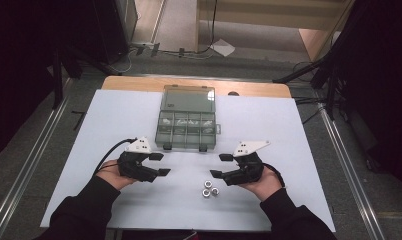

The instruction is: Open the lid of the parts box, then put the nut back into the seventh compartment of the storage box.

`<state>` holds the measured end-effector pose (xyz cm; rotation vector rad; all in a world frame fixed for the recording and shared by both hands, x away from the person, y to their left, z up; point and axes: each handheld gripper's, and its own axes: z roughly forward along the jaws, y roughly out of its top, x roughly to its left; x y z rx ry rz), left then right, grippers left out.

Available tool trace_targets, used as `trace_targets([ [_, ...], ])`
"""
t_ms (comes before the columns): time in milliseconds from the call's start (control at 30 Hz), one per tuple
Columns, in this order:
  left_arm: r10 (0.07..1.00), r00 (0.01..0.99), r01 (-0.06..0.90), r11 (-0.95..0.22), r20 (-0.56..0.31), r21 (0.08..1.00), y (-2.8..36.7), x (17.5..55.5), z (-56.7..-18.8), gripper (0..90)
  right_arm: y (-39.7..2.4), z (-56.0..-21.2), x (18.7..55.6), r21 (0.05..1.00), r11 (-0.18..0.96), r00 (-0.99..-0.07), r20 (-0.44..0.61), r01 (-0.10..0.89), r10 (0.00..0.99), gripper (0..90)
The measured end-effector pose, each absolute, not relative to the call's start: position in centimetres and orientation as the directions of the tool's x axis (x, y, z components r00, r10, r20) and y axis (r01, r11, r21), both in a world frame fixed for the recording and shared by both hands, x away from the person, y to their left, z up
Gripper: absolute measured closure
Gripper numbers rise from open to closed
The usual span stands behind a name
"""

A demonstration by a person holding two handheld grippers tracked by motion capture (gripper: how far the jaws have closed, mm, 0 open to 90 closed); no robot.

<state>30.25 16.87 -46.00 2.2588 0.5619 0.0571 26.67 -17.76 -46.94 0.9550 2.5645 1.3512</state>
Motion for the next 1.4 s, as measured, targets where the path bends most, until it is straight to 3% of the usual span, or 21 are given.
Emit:
trace_targets([
  [633, 0.42, 0.897, 0.396, -0.618, -0.141, 0.679, 19.0, 29.3, -46.6, 38.7, -17.3, -48.0, 26.4, 0.758, 0.439, -0.814, 0.204, 0.483, 0.543, 32.9],
  [1400, 0.421, 0.899, 0.378, -0.606, -0.122, 0.7, 19.9, 28.6, -46.8, 38.7, -16.5, -48.4, 26.2, 0.751, 0.462, -0.821, 0.184, 0.472, 0.54, 34.8],
])
